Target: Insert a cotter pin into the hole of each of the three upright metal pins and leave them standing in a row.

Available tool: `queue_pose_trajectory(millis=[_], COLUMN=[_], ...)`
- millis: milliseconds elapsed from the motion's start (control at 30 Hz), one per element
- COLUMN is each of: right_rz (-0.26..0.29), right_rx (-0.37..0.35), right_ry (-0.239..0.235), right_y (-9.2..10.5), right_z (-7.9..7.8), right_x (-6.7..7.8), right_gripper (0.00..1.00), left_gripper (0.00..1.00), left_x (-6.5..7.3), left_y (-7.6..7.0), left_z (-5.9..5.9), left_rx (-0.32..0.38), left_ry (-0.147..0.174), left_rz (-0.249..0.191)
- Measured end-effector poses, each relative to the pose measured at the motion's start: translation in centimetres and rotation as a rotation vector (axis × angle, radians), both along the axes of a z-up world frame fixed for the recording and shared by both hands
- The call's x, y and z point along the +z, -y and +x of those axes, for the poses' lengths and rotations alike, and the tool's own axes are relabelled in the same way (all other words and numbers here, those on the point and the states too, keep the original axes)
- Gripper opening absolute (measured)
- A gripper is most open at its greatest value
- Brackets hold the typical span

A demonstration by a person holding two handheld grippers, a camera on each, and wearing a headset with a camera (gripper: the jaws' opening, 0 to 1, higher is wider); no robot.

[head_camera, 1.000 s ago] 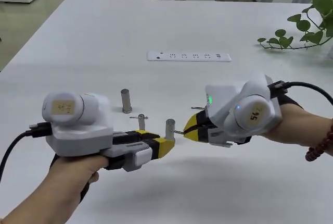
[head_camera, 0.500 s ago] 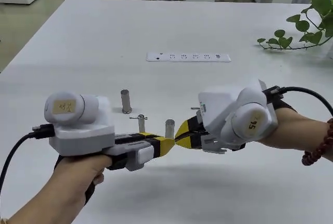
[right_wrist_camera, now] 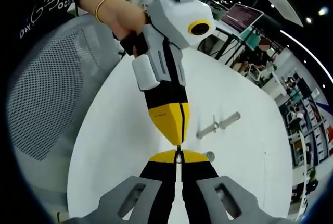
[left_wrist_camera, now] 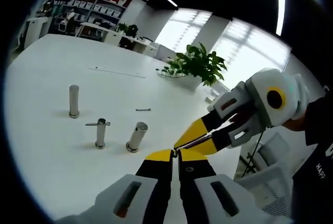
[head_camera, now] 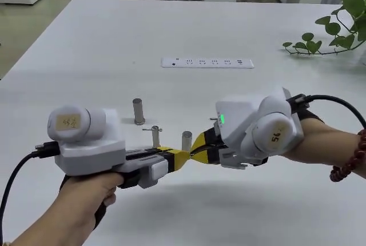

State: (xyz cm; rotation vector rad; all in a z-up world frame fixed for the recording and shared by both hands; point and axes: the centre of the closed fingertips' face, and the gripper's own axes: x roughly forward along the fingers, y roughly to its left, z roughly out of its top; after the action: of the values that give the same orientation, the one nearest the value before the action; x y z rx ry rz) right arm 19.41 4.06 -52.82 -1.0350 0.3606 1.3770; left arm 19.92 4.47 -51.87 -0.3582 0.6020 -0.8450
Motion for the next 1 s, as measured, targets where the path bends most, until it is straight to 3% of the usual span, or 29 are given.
queue_pose_trajectory(millis=[167,233,300,533,600,867,1000], right_rz=[0.006,0.009,0.014,0.044,0.067,0.182,0.226], right_rx=[-0.013,-0.021,-0.039,-0.093,-0.121,-0.234,-0.275], right_ry=[-0.018,-0.031,-0.043,-0.106,-0.136,-0.353,-0.445], right_y=[0.1,0.1,0.2,0.4,0.5,0.7,0.9], right_z=[-0.1,-0.2,-0.1,-0.1,-0.1,-0.7,-0.9], right_x=[-0.1,-0.1,-0.2,-0.3,-0.3,-0.5,-0.8], right_gripper=[0.0,0.0,0.0,0.0,0.0,0.07,0.1], left_gripper=[0.0,0.0,0.0,0.0,0.0,0.0,0.0], left_x=[0.0,0.0,0.1,0.0,-0.2,-1.1,-1.1], left_y=[0.2,0.3,0.4,0.1,-0.1,-0.7,-0.8], left_z=[-0.2,-0.4,-0.3,-0.4,-0.4,-0.9,-1.1], left_rx=[-0.023,-0.039,-0.055,-0.079,-0.086,-0.125,-0.146], left_ry=[0.026,0.048,0.092,0.115,0.125,0.148,0.176], left_rz=[0.017,0.03,0.051,0.062,0.078,0.105,0.101])
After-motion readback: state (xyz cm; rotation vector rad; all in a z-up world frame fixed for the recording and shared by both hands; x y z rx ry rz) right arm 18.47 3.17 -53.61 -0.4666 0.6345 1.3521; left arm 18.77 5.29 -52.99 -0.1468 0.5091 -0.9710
